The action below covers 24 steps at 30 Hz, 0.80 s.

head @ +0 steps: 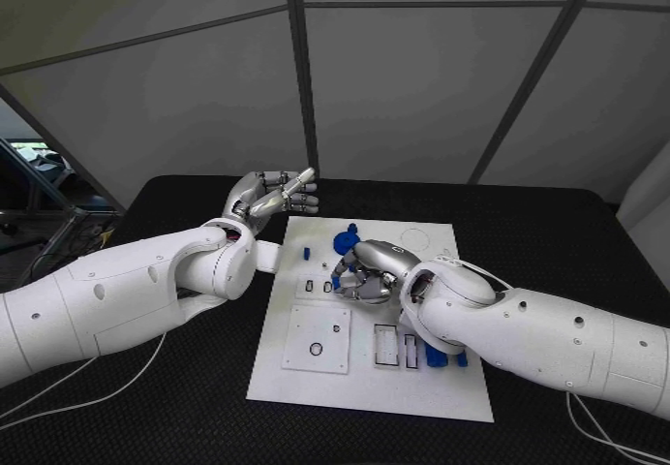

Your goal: Assemble the parts on the task board

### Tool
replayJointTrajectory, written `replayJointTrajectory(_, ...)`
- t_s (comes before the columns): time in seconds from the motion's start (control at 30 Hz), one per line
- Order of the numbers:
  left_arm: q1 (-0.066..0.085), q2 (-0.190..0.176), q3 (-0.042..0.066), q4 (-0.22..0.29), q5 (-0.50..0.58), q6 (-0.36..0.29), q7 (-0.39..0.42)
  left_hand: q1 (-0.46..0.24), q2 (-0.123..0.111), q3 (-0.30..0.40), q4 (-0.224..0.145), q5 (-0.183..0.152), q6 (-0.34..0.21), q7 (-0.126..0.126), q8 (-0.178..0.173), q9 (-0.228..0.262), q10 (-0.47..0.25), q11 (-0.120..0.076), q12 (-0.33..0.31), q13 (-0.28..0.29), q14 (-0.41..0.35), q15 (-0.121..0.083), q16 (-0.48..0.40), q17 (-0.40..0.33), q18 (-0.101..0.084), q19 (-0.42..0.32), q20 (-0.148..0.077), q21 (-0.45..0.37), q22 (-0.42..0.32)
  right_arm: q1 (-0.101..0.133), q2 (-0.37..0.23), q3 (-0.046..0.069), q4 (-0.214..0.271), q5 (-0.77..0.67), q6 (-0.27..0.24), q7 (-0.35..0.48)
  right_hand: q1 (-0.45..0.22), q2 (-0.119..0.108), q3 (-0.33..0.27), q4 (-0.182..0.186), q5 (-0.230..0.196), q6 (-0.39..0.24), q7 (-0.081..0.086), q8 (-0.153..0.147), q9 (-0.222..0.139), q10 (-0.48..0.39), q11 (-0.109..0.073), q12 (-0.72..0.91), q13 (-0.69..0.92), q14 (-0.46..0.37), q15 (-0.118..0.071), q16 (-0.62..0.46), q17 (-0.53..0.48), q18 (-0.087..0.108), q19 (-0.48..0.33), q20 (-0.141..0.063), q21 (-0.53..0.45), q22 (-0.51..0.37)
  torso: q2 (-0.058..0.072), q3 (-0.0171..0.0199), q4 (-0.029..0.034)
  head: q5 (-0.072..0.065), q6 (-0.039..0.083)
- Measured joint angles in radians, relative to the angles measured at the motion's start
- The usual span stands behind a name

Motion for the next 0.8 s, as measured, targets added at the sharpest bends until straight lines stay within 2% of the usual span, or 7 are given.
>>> replayJointTrajectory(0.37,0.000,0.000,0.000,0.000,0.000,0.000,-0.002,0.000,0.000,0.000,0.000,0.000,0.000,0.000,0.000,0.000,0.000,0.000,0.000,0.000,0.000,0.000,0.000,0.000,0.000,0.000,0.000,0.000,0.000,-0.002,0.012,0.001,-0.015,-0.017,0.019,-0.015,0.000,0.000,0.000,0.000,-0.002,-0.001,-0.002,0.002,0.000,0.000,0.000,0.000,0.000,0.000,0.000,0.000,0.000,0.000,0.000,0.000,0.000,0.000,0.000,-0.0003,0.0000,-0.003,0.002)
replayJointTrajectory(0.8,0.000,-0.002,0.000,0.000,0.001,0.000,-0.003,0.000,0.000,0.000,0.000,0.000,0.000,0.000,0.000,0.000,0.000,0.000,0.000,0.000,0.000,0.000,-0.004,0.001,0.000,0.000,0.000,0.000,0.001,0.000,0.019,0.003,-0.025,-0.032,0.028,-0.016,-0.004,-0.005,-0.002,0.001,-0.006,0.001,0.000,0.003,0.001,0.000,0.000,-0.009,0.000,0.000,0.000,0.000,0.000,0.000,-0.003,-0.004,0.000,-0.007,0.000,-0.0006,0.0000,-0.004,-0.003)
